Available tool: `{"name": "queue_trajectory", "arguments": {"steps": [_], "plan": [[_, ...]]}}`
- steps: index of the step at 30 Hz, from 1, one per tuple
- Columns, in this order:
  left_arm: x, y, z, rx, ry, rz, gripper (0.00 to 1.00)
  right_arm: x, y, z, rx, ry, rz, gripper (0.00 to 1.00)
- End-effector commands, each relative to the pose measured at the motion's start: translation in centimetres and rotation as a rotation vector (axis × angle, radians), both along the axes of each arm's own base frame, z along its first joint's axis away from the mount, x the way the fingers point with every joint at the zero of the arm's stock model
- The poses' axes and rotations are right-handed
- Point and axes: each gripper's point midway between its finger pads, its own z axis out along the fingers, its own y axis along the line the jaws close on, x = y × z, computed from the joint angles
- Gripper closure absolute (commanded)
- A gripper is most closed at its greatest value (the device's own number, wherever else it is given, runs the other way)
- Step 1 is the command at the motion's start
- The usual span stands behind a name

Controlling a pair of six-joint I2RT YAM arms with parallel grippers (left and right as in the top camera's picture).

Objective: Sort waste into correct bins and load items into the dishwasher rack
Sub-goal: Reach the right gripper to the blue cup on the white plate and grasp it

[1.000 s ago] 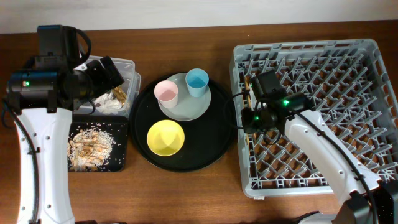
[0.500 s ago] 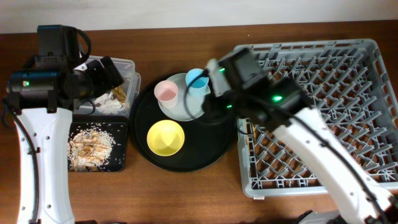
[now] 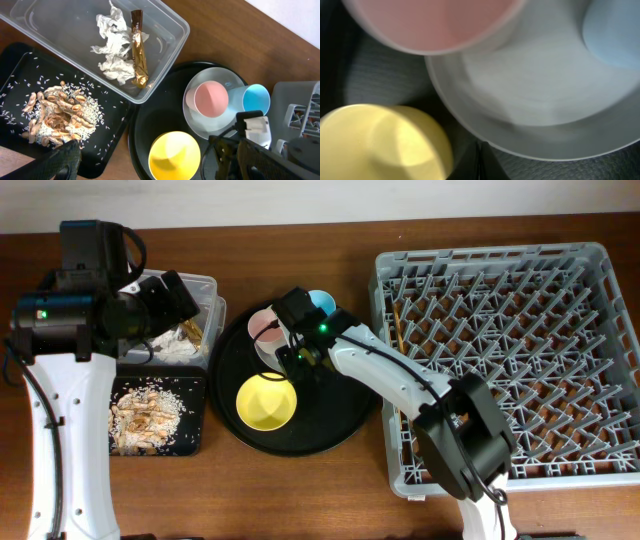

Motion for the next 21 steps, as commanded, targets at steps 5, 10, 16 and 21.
{"name": "queue_trajectory", "arguments": {"steps": [5, 10, 16, 21], "plan": [[-0.1, 0.0, 0.5, 0.005, -0.015, -0.015, 0.01, 1.2, -2.1, -2.5, -0.116, -0.026, -0.053, 0.96], [-0.1, 0.0, 0.5, 0.005, -0.015, -0.015, 0.01, 0.4, -3.0, -2.7, -0.128, 0.029, -0.154, 0.96], [-0.1, 0.0, 0.5, 0.005, -0.015, -0.015, 0.01, -0.2, -4.2, -1.2, -0.136, 0.056, -0.316, 0.96], [-0.1, 0.0, 0.5, 0.005, -0.015, -0.015, 0.01, -0.5, -6.3, 1.7, -0.147, 0.037, -0.513, 0.96]]}}
